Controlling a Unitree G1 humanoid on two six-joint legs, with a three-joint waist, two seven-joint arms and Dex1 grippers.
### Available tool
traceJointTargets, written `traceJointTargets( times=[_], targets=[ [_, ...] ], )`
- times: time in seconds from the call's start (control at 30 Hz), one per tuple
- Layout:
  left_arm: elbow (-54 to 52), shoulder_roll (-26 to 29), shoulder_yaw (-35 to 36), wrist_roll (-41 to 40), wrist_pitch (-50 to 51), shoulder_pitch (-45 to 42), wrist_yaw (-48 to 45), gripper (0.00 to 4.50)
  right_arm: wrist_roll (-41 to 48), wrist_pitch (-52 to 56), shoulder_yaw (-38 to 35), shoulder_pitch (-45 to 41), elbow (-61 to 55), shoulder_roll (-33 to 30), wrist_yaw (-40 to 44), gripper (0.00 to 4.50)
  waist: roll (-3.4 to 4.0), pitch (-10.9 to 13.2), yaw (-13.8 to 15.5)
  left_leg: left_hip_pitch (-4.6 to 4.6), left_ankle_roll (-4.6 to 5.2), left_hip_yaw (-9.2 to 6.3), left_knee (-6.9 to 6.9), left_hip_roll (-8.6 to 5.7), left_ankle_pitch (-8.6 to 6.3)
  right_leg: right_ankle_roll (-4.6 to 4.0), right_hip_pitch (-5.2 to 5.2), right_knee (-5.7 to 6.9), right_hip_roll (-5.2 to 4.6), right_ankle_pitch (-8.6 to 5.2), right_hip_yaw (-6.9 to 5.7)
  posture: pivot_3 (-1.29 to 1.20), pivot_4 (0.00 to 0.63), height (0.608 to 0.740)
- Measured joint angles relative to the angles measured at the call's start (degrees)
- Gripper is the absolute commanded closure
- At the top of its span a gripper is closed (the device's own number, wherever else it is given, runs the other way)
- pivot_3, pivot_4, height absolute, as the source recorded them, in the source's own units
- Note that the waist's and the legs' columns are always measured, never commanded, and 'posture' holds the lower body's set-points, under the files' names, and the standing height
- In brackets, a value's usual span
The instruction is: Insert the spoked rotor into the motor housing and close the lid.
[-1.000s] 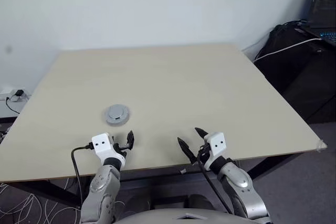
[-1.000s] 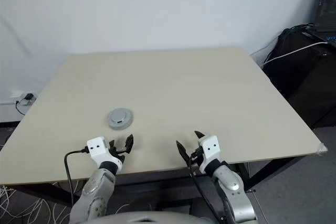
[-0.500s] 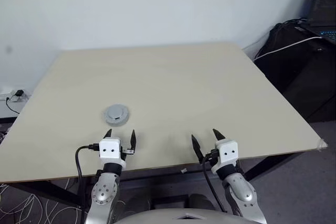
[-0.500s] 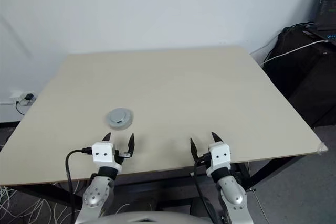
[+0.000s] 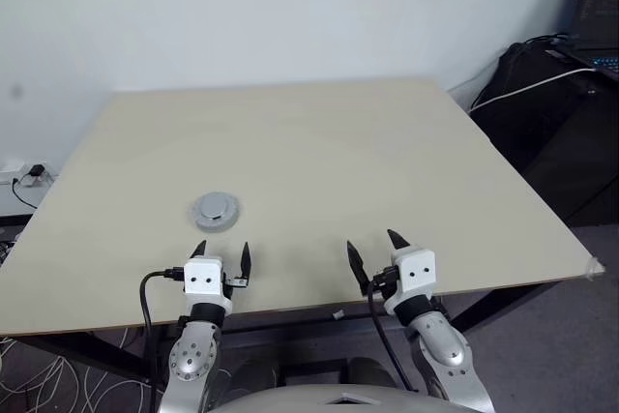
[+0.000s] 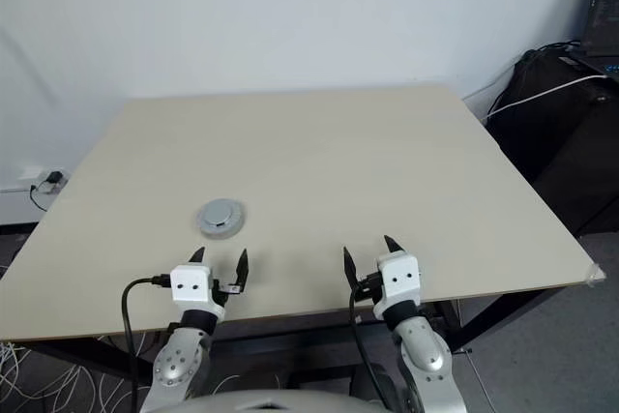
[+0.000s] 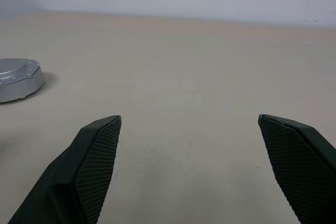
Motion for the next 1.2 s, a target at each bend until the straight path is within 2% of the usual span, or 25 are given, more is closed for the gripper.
traceJointTargets(
  times=[0.57, 0.83, 1.2],
  targets=[
    [1.25, 0.46, 0.53, 0.46, 1.17, -0.78, -1.23, 0.03, -0.23, 10.98, 2.2, 0.33, -10.09, 0.76, -2.41, 0.0, -0.03, 0.02, -0.01, 0.0, 0.0, 0.0, 0.0, 0.0, 0.0, 0.0, -0.01, 0.0, 0.0, 0.0, -0.02, 0.0, 0.0, 0.74],
    [1.28, 0.62, 0.57, 0.41, 1.94, -0.86, -2.32, 0.03, -0.42, 9.99, 2.02, 0.98, -9.33, 0.45, -2.47, 0.0, -0.03, 0.02, -0.07, 0.0, 0.0, 0.0, 0.0, 0.01, 0.0, 0.01, -0.01, 0.0, 0.0, 0.0, -0.02, 0.0, 0.0, 0.74],
    [1.63, 0.62, 0.79, 0.41, 2.33, -1.28, -3.04, 0.03, 0.69, 3.2, -0.16, -0.55, -0.05, 0.22, -1.12, 0.0, -0.01, 0.04, -0.11, 0.0, 0.0, 0.0, 0.0, 0.01, 0.0, 0.01, -0.01, 0.0, 0.01, 0.0, -0.02, 0.0, 0.0, 0.74]
  ],
)
